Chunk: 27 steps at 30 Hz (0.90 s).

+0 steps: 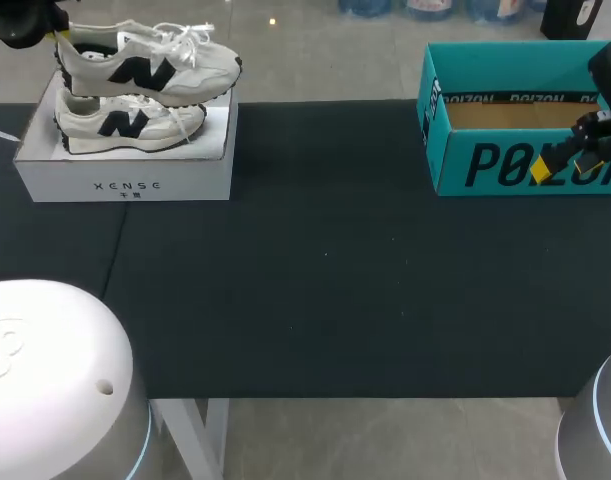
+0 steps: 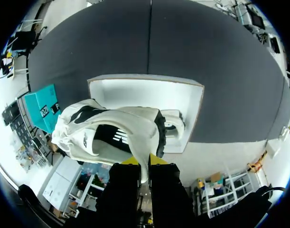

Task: Take the shoe out of the shoebox, open the shoe tongue, remove and reinsert the insole, then place the shoe into the shoebox

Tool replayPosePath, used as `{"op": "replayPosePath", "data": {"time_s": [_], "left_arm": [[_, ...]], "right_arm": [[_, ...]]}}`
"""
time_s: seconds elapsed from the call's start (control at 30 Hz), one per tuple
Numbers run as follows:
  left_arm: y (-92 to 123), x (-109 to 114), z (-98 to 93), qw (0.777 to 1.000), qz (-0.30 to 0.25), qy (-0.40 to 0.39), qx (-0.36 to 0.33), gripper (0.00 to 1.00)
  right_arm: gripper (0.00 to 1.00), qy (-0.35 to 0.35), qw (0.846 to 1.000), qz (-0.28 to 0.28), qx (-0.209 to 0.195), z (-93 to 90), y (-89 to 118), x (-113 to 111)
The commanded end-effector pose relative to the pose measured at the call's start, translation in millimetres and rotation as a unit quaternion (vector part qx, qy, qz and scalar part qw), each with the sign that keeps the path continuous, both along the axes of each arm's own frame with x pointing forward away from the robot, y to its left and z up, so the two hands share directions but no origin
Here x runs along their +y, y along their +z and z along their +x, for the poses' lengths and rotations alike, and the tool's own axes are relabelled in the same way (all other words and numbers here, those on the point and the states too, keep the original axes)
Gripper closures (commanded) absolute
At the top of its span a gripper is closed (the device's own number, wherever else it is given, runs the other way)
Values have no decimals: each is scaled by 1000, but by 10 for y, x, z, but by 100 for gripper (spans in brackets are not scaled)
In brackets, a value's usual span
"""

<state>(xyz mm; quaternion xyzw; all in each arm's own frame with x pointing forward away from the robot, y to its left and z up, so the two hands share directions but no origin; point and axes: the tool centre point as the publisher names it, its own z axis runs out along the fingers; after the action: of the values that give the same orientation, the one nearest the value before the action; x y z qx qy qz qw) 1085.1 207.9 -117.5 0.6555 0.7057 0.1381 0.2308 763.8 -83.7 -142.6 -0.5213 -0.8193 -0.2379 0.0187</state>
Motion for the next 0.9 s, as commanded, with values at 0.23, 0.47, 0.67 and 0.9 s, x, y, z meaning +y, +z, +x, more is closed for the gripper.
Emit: {"op": "replayPosePath", "data": {"time_s": [0.23, 0.47, 0.67, 0.9], "left_arm": [[219, -851, -818, 999, -6, -42, -1, 100], [-20, -1428, -1194, 997, -19, -66, 39, 100], [-161, -1839, -1459, 995, -40, -64, 64, 100], [-338, -2331, -1710, 993, -49, -71, 84, 100]], "right_arm": [[0, 0, 1000, -1, 1, 12, -6, 4], [0, 0, 1000, -1, 1, 12, -6, 4], [0, 0, 1000, -1, 1, 12, -6, 4], [0, 0, 1000, -1, 1, 12, -6, 4]]}}
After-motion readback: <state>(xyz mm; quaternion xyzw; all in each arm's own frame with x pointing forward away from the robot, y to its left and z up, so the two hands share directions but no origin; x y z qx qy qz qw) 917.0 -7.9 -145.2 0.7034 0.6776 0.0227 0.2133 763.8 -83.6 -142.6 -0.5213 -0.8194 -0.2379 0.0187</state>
